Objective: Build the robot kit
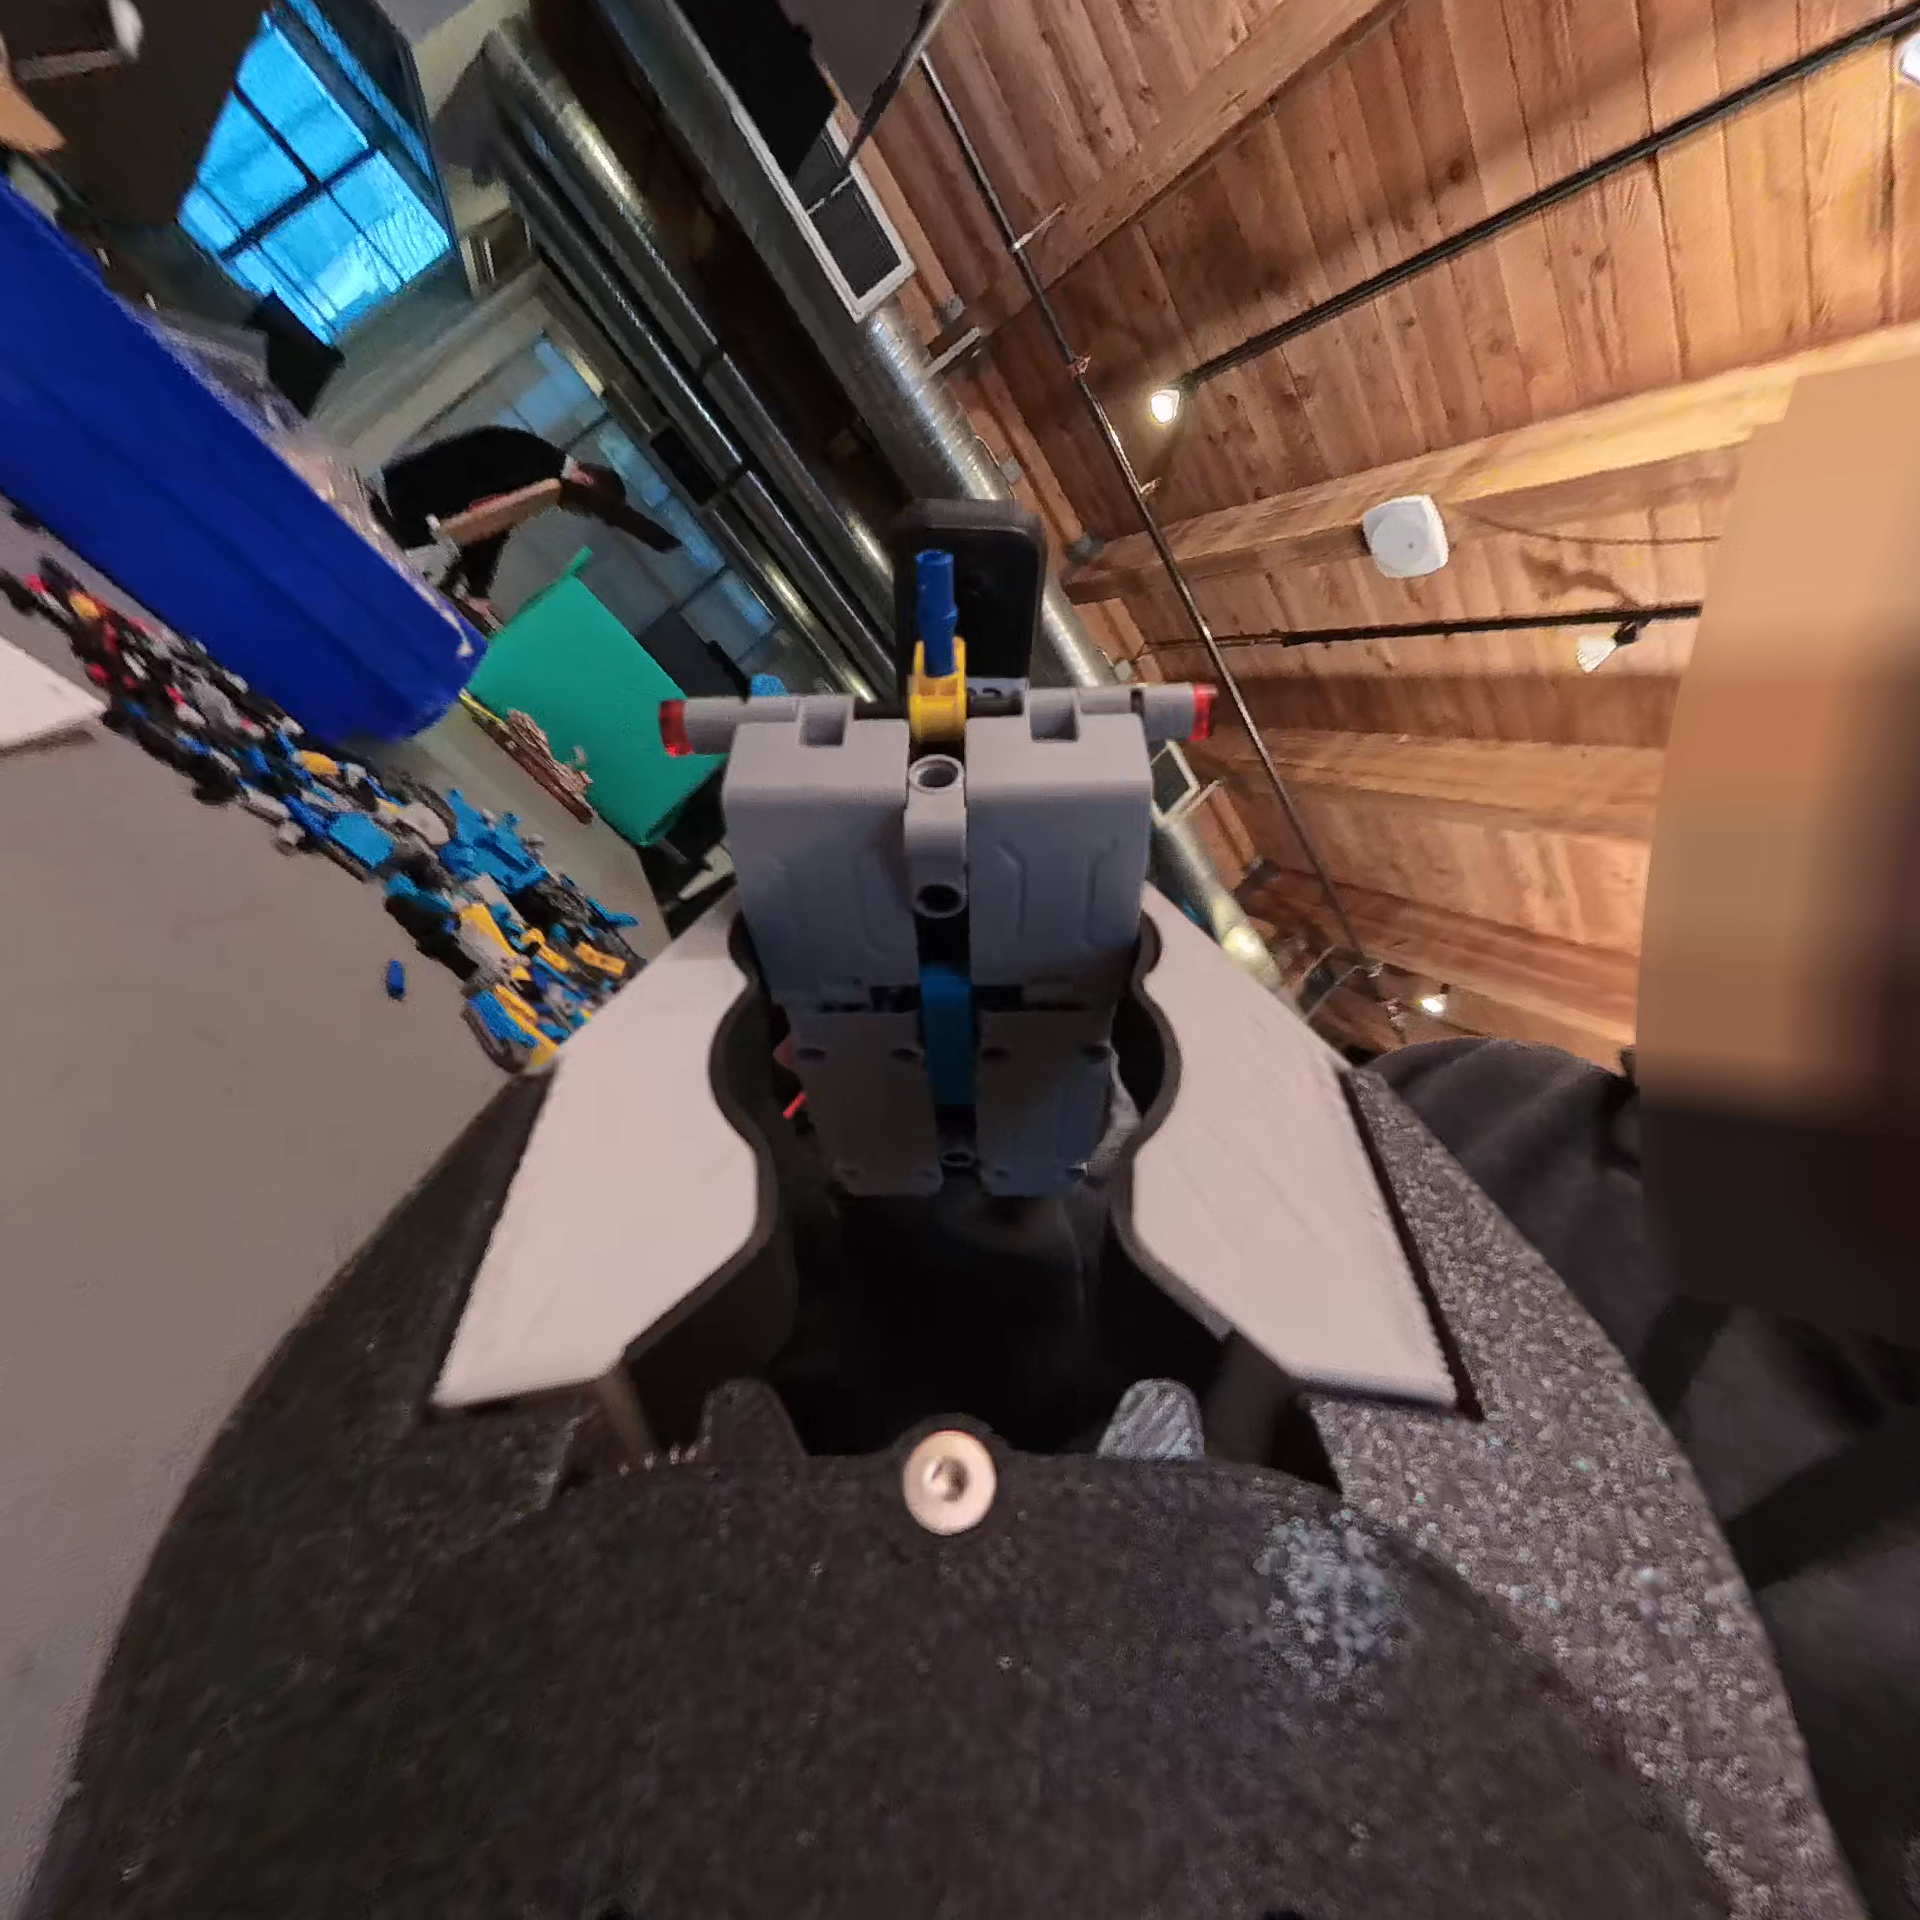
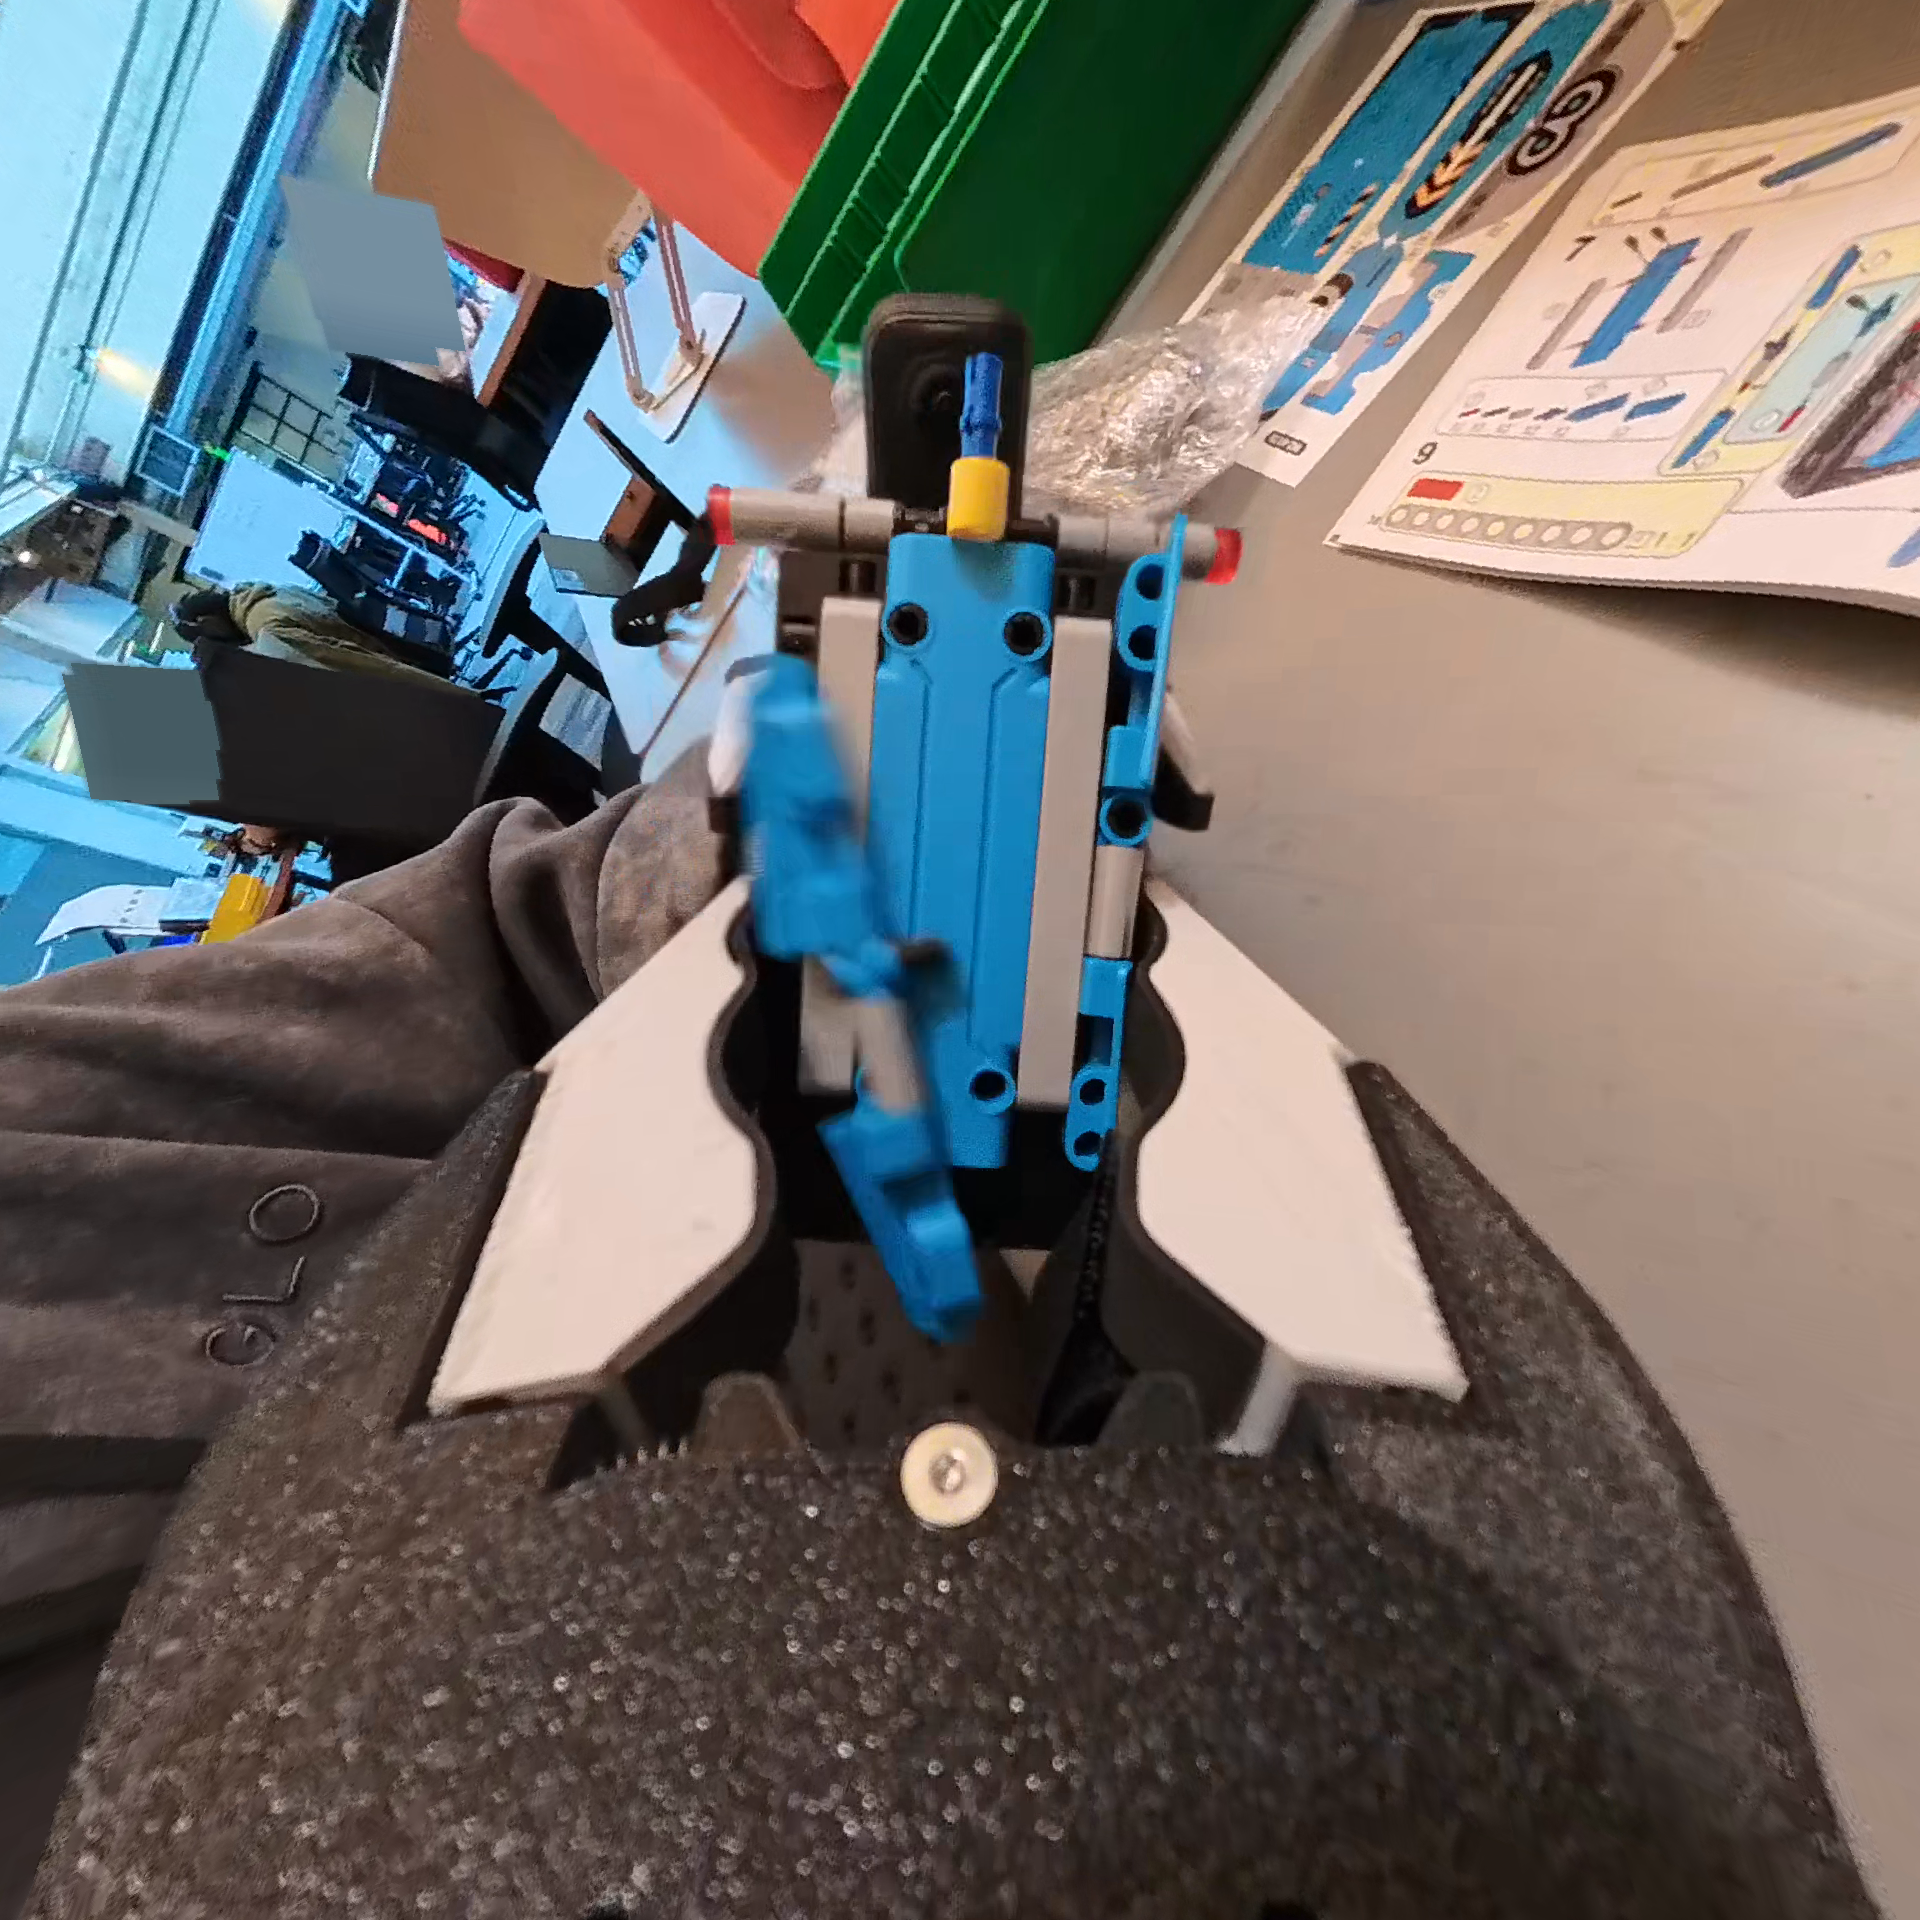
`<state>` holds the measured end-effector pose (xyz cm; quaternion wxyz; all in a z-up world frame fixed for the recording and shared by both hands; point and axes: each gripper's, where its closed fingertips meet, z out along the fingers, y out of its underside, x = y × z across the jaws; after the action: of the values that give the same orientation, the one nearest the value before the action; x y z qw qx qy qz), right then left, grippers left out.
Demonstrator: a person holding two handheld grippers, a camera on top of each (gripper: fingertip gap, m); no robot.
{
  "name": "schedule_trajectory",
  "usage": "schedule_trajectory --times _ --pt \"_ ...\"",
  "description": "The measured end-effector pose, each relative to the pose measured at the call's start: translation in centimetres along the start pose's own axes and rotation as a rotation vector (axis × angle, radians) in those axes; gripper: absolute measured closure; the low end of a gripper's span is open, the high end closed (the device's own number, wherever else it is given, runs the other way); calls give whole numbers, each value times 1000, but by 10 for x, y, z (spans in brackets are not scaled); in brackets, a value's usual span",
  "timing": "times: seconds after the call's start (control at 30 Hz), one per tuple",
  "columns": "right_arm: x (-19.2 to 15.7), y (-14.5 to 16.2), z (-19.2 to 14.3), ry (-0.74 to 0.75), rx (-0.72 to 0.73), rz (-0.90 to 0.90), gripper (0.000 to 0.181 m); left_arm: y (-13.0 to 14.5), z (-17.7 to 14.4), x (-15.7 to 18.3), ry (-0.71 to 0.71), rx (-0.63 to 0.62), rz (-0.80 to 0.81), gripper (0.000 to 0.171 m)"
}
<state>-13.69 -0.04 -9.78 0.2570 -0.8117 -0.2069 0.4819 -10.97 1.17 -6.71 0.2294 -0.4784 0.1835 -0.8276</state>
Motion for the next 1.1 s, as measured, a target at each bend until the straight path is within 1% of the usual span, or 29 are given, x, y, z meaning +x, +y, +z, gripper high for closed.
schedule_trajectory --times 0.1,0.17,0.27,0.33,0.4,0.43,0.47,0.5,0.57,0.6,0.63,0.7,0.77,0.87,0.93,1.0,1.1 --pt "3 -2 2 16 12 26 114 -1 -2 -3 13 3 -71 107" --pt "4 -5 4 19 18 20 113 -4 -5 -4 16 7 -81 107" --pt "8 -6 5 25 1 -48 109 -12 -11 -9 -12 7 -99 108" --pt "18 -7 -1 68 5 -102 107 -16 -18 -15 -84 -12 -41 107" --pt "32 -7 -13 126 15 -157 107 -17 -24 -20 -184 -69 80 107" --pt "41 -7 -21 181 18 -199 107 -16 -27 -23 -236 -104 145 107" --pt "50 -3 -29 243 2 -257 118 -16 -29 -24 -274 -132 194 107" --pt "51 9 -34 258 -50 -327 126 -17 -31 -25 -302 -155 237 107" --pt "31 48 -35 191 -191 -511 129 -17 -37 -29 -369 -203 317 107" --pt "23 66 -35 177 -239 -604 133 -17 -40 -33 -404 -229 357 107" --pt "15 83 -33 154 -267 -664 140 -18 -43 -37 -434 -241 388 107" --pt "3 108 -22 88 -306 -711 150 -20 -46 -42 -459 -253 405 107" --pt "10 119 -10 112 -343 -774 153 -20 -47 -46 -479 -262 411 107" --pt "25 121 4 175 -392 -875 153 -16 -48 -47 -501 -298 457 107" --pt "23 126 13 118 -443 -897 155 -14 -46 -44 -484 -313 482 107" --pt "28 128 20 91 -511 -912 155 -11 -45 -42 -469 -325 486 107" --pt "34 129 24 18 -596 -887 159 -9 -46 -45 -480 -340 480 107"
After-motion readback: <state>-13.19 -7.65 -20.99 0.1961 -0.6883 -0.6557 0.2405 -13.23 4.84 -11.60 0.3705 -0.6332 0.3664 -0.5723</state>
